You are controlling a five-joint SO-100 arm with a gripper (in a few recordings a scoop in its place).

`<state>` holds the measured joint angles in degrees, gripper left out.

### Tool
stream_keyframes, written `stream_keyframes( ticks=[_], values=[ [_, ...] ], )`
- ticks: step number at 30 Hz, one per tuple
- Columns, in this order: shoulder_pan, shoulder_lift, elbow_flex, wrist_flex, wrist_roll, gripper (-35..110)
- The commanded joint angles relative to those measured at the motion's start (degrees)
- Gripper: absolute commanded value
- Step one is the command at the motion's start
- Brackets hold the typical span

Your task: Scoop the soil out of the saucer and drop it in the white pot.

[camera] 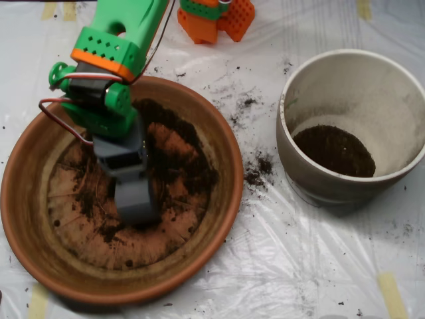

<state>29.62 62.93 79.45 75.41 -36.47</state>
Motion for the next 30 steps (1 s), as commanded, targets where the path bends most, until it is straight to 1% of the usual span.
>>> stream_keyframes(
  ticks=[1, 12, 19, 21, 23, 25, 30],
  values=[
    [1.49, 4.39, 5.89, -1.14, -0.97, 31],
    [3.87, 15.03, 20.39, -13.62, -1.76, 28],
    [4.13, 16.44, 22.68, -15.03, -2.2, 25],
    [4.13, 16.7, 23.29, -15.12, -2.46, 21],
    [4.31, 17.14, 23.91, -15.56, -1.85, 9],
    [4.31, 17.67, 24.61, -15.82, -2.11, 6],
    [4.39, 17.75, 24.96, -15.38, -3.16, 3]
  ],
)
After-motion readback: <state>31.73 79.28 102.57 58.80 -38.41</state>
